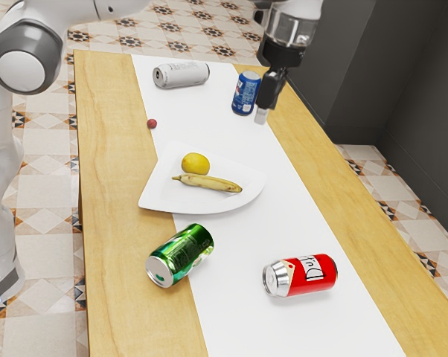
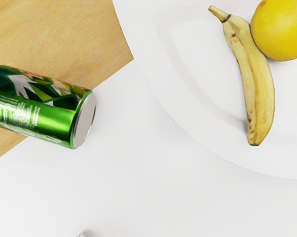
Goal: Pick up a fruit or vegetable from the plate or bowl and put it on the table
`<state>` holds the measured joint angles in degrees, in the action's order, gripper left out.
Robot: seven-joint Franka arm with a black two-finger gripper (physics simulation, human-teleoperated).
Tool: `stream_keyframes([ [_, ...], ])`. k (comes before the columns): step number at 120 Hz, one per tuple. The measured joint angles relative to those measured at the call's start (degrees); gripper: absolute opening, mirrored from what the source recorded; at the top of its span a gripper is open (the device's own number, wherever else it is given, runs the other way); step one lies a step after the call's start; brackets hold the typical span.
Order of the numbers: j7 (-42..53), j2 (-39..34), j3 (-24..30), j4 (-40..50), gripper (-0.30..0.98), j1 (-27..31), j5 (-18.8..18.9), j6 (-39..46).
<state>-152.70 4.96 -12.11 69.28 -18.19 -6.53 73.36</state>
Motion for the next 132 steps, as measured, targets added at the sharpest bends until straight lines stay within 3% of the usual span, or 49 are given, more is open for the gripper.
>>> stream_keyframes([
  [32, 1.9, -4.1, -0.4, 0.5, 0.69, -1.9, -1.1, -2.9],
  [48, 6.3, -4.1, -3.1, 5.9, 0.69, -3.5, -1.6, -4.4],
  [57, 9.1, -9.1, -3.8, 19.4, 0.69, -2.6, -1.6, -1.3],
  [70, 14.0, -11.4, -4.0, 28.5, 0.69, 7.3, -1.4, 4.3],
  [97, 23.3, -14.1, -3.9, 38.1, 0.69, 7.7, -1.5, 14.4],
  [132, 41.0, -15.5, -3.6, 40.2, 0.69, 8.3, -1.1, 20.3],
])
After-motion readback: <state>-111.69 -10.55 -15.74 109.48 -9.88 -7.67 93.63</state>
